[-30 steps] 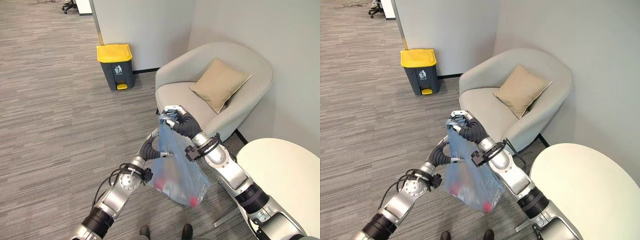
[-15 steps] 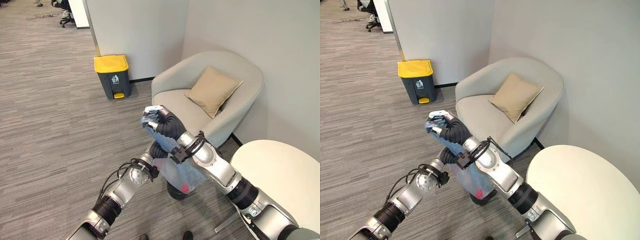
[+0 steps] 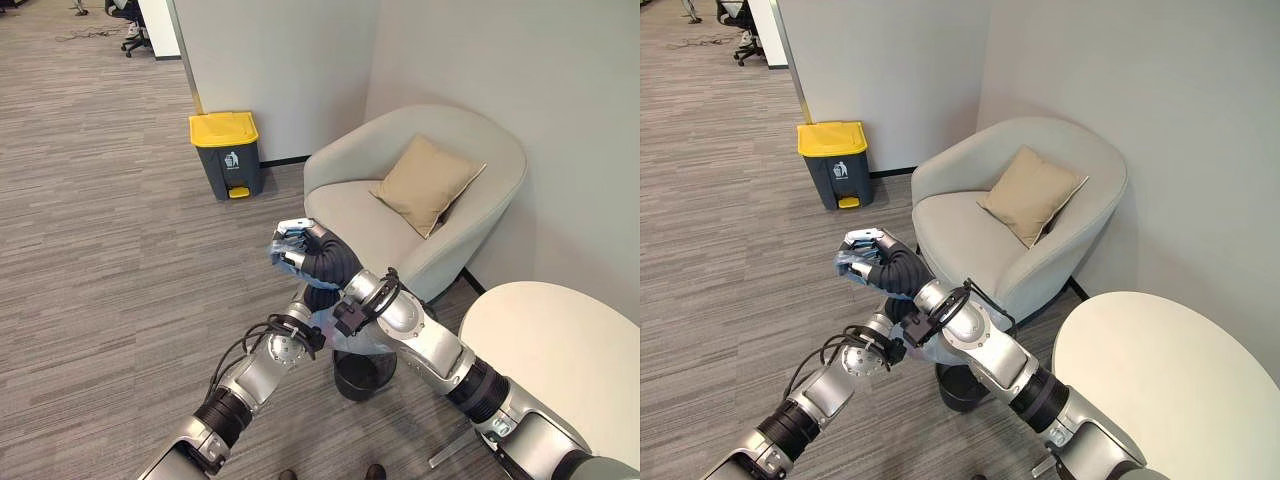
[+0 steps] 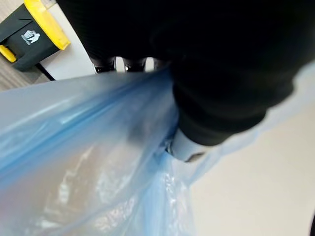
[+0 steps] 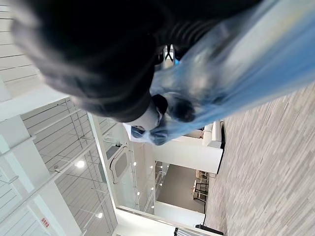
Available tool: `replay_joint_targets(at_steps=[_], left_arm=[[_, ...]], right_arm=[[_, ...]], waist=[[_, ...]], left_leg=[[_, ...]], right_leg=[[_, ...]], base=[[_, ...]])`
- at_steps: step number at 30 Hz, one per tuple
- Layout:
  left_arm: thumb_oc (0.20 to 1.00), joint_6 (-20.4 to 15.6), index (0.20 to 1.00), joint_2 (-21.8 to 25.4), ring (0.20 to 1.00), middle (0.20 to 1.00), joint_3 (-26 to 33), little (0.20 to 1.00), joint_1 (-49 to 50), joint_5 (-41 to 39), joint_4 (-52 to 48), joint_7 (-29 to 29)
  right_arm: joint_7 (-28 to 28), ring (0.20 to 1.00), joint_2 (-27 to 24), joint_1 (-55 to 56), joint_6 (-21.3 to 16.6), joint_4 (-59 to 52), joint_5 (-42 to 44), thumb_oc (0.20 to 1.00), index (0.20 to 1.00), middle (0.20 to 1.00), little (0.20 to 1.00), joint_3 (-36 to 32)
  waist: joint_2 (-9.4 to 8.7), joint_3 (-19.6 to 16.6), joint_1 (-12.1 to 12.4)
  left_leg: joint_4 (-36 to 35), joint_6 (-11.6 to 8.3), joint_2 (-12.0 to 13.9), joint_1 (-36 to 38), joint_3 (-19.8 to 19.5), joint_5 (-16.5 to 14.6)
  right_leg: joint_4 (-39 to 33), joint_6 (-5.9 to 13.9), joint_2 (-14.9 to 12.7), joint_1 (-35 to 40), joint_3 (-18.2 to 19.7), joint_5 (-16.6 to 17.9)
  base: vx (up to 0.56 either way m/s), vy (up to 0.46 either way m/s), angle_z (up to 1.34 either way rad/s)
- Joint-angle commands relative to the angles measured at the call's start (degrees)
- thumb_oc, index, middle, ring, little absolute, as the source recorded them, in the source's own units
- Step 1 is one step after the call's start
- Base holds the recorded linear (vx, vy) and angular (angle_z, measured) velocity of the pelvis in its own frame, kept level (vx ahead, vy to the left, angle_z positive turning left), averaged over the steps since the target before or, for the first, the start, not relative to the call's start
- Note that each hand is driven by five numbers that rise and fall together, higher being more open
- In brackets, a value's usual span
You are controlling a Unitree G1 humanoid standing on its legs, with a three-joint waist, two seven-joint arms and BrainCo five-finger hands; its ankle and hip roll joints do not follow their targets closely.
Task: Gather garbage on tea table into small bin, then transfer packed bag to large trash can.
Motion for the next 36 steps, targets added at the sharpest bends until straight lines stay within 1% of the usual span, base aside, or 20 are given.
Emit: replay_joint_targets(at_steps=[1, 2, 3, 6, 8, 10, 11, 12, 15, 19, 21, 22, 24, 26, 27, 30, 34, 36], left_arm=[[0.2, -3.1, 0.2, -1.0, 0.2, 0.2, 1.7, 0.2, -3.4, -2.8, -1.9, 0.4], [0.2, -3.5, 0.2, -0.9, 0.2, 0.2, 2.8, 0.2, -2.5, -3.9, -3.3, 0.3], [0.2, -3.7, 0.2, -0.7, 0.2, 0.2, 3.8, 0.2, -1.6, -5.3, -4.5, 0.2], [0.2, -4.5, 0.2, -0.1, 0.2, 0.2, 6.7, 0.2, 1.4, -8.9, -7.3, -0.7], [0.2, -4.7, 0.2, 0.6, 0.2, 0.2, 8.6, 0.2, 3.5, -9.6, -8.2, -0.8], [0.2, -4.7, 0.2, 1.6, 0.2, 0.2, 11.1, 0.2, 6.9, -9.3, -8.6, -1.0], [0.2, -4.7, 0.2, 1.8, 0.2, 0.2, 11.7, 0.2, 7.8, -9.3, -8.6, -1.0], [0.2, -4.5, 0.2, 2.4, 0.2, 0.2, 13.6, 0.2, 10.5, -9.8, -8.1, -1.1], [0.2, -3.8, 0.2, 2.9, 0.2, 0.2, 18.2, 0.2, 15.3, -11.7, -6.9, -2.2], [0.2, -3.4, 0.2, 3.3, 0.2, 0.2, 22.6, 0.2, 19.4, -14.2, -4.2, -4.0], [0.2, -3.3, 0.2, 3.7, 0.2, 0.2, 26.2, 0.2, 21.7, -16.5, -1.3, -5.7], [0.2, -3.3, 0.2, 3.9, 0.2, 0.2, 26.7, 0.2, 22.3, -17.0, -0.7, -6.3], [0.2, -3.4, 0.2, 5.0, 0.2, 0.2, 30.7, 0.2, 26.2, -17.9, 1.1, -8.4], [0.2, -3.6, 0.2, 5.1, 0.2, 0.2, 31.6, 0.2, 26.9, -17.7, 1.5, -8.6], [0.2, -3.5, 0.2, 5.0, 0.2, 0.2, 33.7, 0.2, 28.8, -18.0, 2.2, -9.0], [0.2, -3.5, 0.2, 4.7, 0.2, 0.2, 34.8, 0.2, 30.0, -18.0, 2.1, -8.8], [0.2, -3.8, 0.2, 4.0, 0.2, 0.2, 36.2, 0.2, 31.0, -19.2, 2.4, -8.6], [0.2, -3.9, 0.2, 3.9, 0.2, 0.2, 36.0, 0.2, 30.2, -19.4, 3.2, -8.3]], right_arm=[[1.3, 0.2, 3.1, -3.3, -3.2, -1.7, -3.1, 0.2, 0.2, 0.2, 0.2, -2.6], [1.4, 0.216, 2.3, -2.2, -2.9, -1.2, -4.9, 0.216, 0.216, 0.216, 0.216, -3.1], [1.6, 1.0, 1.4, -1.0, -2.6, -0.9, -6.9, 1.0, 1.0, 1.0, 1.0, -3.3], [1.1, 1.0, -1.5, 1.2, -2.3, -1.2, -13.8, 1.0, 1.0, 1.0, 1.0, -5.2], [-0.5, 1.0, -4.5, 1.7, -2.7, -2.8, -21.0, 1.0, 1.0, 1.0, 1.0, -7.1], [-3.0, 1.0, -9.5, 2.8, -3.0, -6.3, -31.8, 1.0, 1.0, 1.0, 1.0, -10.1], [-3.6, 1.0, -10.5, 3.5, -3.1, -7.4, -33.5, 1.0, 1.0, 1.0, 1.0, -11.0], [-4.3, 1.0, -12.7, 6.3, -3.1, -9.0, -34.9, 1.0, 1.0, 1.0, 1.0, -13.8], [-3.6, 1.0, -14.6, 14.2, -2.5, -8.6, -31.8, 1.0, 1.0, 1.0, 1.0, -19.3], [-1.1, 1.0, -14.9, 24.5, -1.7, -4.8, -26.6, 1.0, 1.0, 1.0, 1.0, -25.5], [-0.3, 1.0, -14.6, 31.3, -0.4, 1.8, -26.4, 1.0, 1.0, 1.0, 1.0, -29.8], [-0.3, 1.0, -14.1, 32.6, -0.1, 4.0, -26.2, 1.0, 1.0, 1.0, 1.0, -30.5], [-0.7, 1.0, -11.9, 37.7, 0.9, 14.1, -25.3, 1.0, 1.0, 1.0, 1.0, -34.9], [-0.7, 1.0, -11.4, 38.1, 1.1, 15.8, -25.0, 1.0, 1.0, 1.0, 1.0, -35.5], [-0.6, 1.0, -11.4, 39.1, 1.3, 18.4, -25.5, 1.0, 1.0, 1.0, 1.0, -36.9], [-0.8, 1.0, -11.4, 39.4, 1.1, 19.7, -25.5, 1.0, 1.0, 1.0, 1.0, -37.3], [-1.0, 1.0, -11.4, 38.7, 0.8, 20.9, -24.8, 1.0, 1.0, 1.0, 1.0, -37.5], [-1.5, 1.0, -11.4, 38.0, 0.5, 21.1, -24.5, 1.0, 1.0, 1.0, 1.0, -37.4]], waist=[[-1.47, 0.4, -0.3], [-1.38, 0.4, -0.3], [-1.35, 0.4, -0.3], [-1.17, 0.4, -0.2], [-1.16, 0.4, -0.2], [-1.01, 0.2, -0.2], [-0.95, 0.1, -0.2], [-0.85, -0.1, -0.5], [-0.6, -0.3, -0.9], [-0.33, -0.4, -1.4], [0.02, -0.2, -2.1], [0.09, -0.2, -2.2], [0.75, 0.3, -2.5], [0.91, 0.4, -2.5], [1.11, 0.7, -2.3], [1.18, 1.2, -2.0], [0.91, 3.2, -1.0], [0.56, 4.7, -0.3]], left_leg=[[-0.9, -0.01, -1.4, 1.1, -1.1, -6.9], [-0.9, 0.02, -1.4, 1.2, -1.1, -7.0], [-1.0, 0.07, -1.5, 1.3, -1.1, -7.0], [-0.9, 0.2, -1.6, 1.5, -1.1, -7.2], [-0.9, 0.25, -1.6, 1.6, -1.2, -7.2], [-0.9, 0.31, -1.5, 1.9, -1.3, -7.3], [-0.9, 0.31, -1.5, 2.0, -1.3, -7.3], [-0.9, 0.31, -1.5, 2.1, -1.1, -7.3], [-0.9, 0.26, -1.4, 2.2, -1.0, -7.2], [-0.9, 0.1, -1.3, 2.2, -1.0, -7.0], [-0.9, -0.1, -1.3, 2.1, -1.0, -6.7], [-0.9, -0.12, -1.3, 2.0, -1.0, -6.7], [-0.7, -0.26, -1.0, 2.1, -1.1, -6.6], [-0.6, -0.32, -1.0, 2.1, -1.2, -6.5], [-0.1, -0.41, -0.8, 2.0, -1.4, -6.6], [0.8, -0.46, -0.8, 1.7, -1.8, -6.9], [4.7, -0.76, -0.9, -1.1, -2.9, -7.4], [7.3, -1.37, -0.9, -3.7, -3.0, -7.4]], right_leg=[[3.5, 3.86, -0.3, 0.5, 2.0, -8.5], [3.6, 3.91, -0.3, 0.5, 1.9, -8.5], [3.5, 3.96, -0.4, 0.6, 2.0, -8.5], [3.7, 4.02, -0.4, 0.7, 2.2, -8.6], [3.7, 4.07, -0.4, 0.8, 2.3, -8.6], [3.5, 4.2, -0.4, 1.2, 2.3, -8.7], [3.5, 4.22, -0.4, 1.2, 2.3, -8.7], [3.4, 4.25, -0.4, 1.4, 2.3, -8.7], [3.3, 4.24, -0.3, 1.5, 2.2, -8.7], [3.2, 4.12, -0.2, 1.6, 2.0, -8.8], [3.3, 4.04, -0.1, 1.5, 1.8, -8.9], [3.4, 4.02, -0.1, 1.5, 1.9, -8.9], [3.9, 3.74, -0.1, 1.3, 1.7, -9.5], [4.1, 3.64, 0.0, 1.3, 1.6, -9.6], [4.6, 3.35, 0.0, 1.4, 1.4, -10.2], [4.8, 3.11, 0.1, 1.4, 1.5, -10.4], [4.9, 2.69, -0.1, 1.0, 0.8, -10.5], [4.8, 2.49, -0.6, 0.4, -0.3, -10.5]], base=[[0.0, 0.0, 0.0], [0.0, 0.0, 0.0], [0.0, 0.0, 0.0], [0.0, 0.0, 0.0], [0.0, 0.0, 0.0], [0.0, 0.0, 0.0], [0.0, 0.0, 0.0], [0.0, 0.0, 0.0], [0.0, 0.0, 0.0], [-0.01, -0.024, -0.02], [-0.05, -0.041, -0.01], [-0.06, -0.057, -0.01], [-0.05, -0.062, -0.01], [-0.03, -0.048, -0.01], [-0.03, -0.053, 0.0], [-0.03, -0.046, 0.02], [-0.08, -0.04, 0.04], [-0.14, -0.034, 0.29]])
